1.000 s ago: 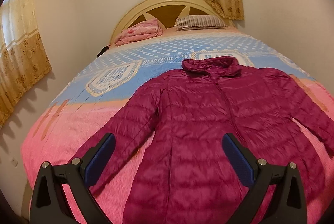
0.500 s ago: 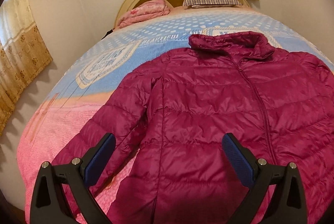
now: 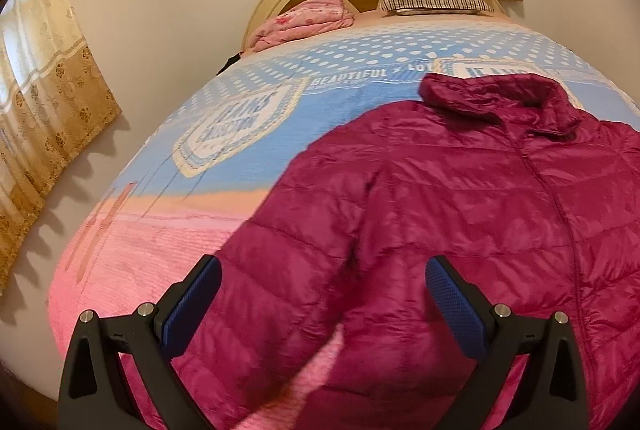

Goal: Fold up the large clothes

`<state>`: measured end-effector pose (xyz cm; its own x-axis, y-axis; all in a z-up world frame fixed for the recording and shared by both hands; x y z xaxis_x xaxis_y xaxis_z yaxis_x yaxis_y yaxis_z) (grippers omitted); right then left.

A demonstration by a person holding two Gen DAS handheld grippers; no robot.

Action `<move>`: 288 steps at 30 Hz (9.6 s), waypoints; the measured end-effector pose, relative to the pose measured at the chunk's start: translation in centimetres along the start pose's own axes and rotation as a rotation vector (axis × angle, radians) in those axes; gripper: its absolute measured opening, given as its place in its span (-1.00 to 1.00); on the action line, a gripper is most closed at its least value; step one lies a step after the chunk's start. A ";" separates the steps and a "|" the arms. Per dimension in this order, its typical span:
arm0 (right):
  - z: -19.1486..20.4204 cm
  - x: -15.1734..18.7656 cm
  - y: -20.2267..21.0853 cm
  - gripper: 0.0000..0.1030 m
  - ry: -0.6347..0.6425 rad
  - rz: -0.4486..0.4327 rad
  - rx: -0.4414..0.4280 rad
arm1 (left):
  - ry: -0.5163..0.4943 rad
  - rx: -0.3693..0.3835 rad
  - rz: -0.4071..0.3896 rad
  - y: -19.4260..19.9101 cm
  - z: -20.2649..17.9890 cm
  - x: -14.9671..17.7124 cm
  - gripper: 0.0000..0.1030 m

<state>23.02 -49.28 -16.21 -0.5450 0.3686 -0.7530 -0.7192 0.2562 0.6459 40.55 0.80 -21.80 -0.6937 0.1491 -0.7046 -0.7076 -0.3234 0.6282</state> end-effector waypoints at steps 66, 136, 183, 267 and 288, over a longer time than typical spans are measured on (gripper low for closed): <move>15.6 -3.3 -15.9 -0.25 0.086 0.052 -0.120 | -0.022 -0.191 -0.064 -0.8 -11.3 -7.0 0.98; 25.2 5.5 -17.8 0.09 0.426 0.125 -0.114 | 0.053 -0.189 0.113 -8.8 -8.7 -0.9 0.98; 14.5 8.9 -1.7 0.78 0.227 -0.039 -0.233 | 0.209 -0.139 0.129 -0.2 18.4 9.3 -0.70; 30.6 5.8 -11.6 -0.43 0.211 0.163 -0.406 | 0.093 0.103 0.136 -7.1 -7.6 -1.8 0.81; 31.1 8.2 -14.6 -0.49 0.307 0.150 -0.334 | 0.141 0.127 0.171 -9.6 -7.7 -0.4 0.98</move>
<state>42.44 -22.18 -27.90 -0.7192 0.0852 -0.6895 -0.6947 -0.0993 0.7124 48.62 -3.35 -30.12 -0.7853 -0.0328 -0.6182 -0.5991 -0.2114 0.7722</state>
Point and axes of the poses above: each gripper's, at about its wrist camera, not at the fingertips, and y roughly against the way its jaws point, z to its left, x to its underside, the point moved 9 cm from there along -y, roughly the way its jaws point, and after that the axes turned 6 degrees about -x, right-handed, at the moved point
